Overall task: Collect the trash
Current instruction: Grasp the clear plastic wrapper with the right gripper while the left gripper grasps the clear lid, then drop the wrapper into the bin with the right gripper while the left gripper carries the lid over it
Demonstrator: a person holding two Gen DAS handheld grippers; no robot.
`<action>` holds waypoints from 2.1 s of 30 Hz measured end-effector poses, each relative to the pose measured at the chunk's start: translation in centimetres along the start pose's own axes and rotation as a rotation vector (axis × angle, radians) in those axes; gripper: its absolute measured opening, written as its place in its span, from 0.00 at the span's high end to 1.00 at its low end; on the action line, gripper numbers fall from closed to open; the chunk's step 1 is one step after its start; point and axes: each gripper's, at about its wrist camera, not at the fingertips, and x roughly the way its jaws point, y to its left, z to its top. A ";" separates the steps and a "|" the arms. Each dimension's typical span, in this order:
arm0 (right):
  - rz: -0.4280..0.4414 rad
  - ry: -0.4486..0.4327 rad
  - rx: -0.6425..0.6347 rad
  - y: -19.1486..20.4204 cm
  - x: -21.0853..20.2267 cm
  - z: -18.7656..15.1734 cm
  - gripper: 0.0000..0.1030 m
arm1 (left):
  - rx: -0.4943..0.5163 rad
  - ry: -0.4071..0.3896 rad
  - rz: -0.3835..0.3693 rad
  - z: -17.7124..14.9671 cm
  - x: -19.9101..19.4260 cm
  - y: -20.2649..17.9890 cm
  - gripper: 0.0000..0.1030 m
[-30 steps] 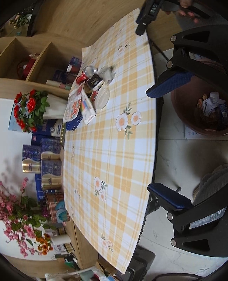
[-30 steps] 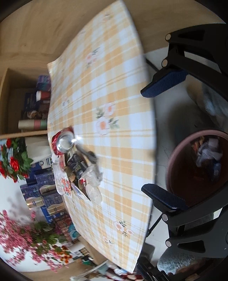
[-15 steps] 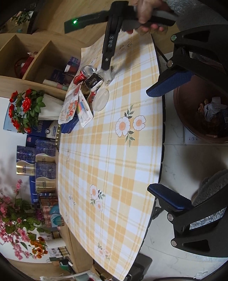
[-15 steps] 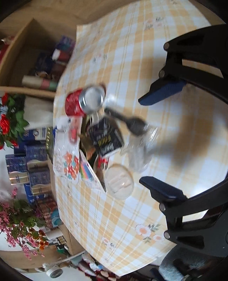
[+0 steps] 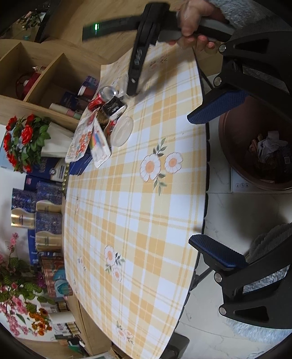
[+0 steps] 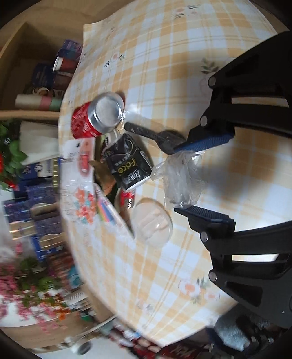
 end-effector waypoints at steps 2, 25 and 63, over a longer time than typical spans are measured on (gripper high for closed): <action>0.010 -0.039 0.033 -0.6 -1.6 -1.0 0.53 | 0.011 0.012 -0.007 0.0 0.2 -0.3 0.06; 0.004 -0.137 0.186 -5.2 -7.3 -5.1 0.53 | 0.165 0.256 -0.003 12.1 13.0 -9.4 0.06; 0.143 -0.046 0.140 0.3 -10.5 -10.9 0.53 | 0.247 0.131 -0.197 2.9 -4.6 -5.1 0.38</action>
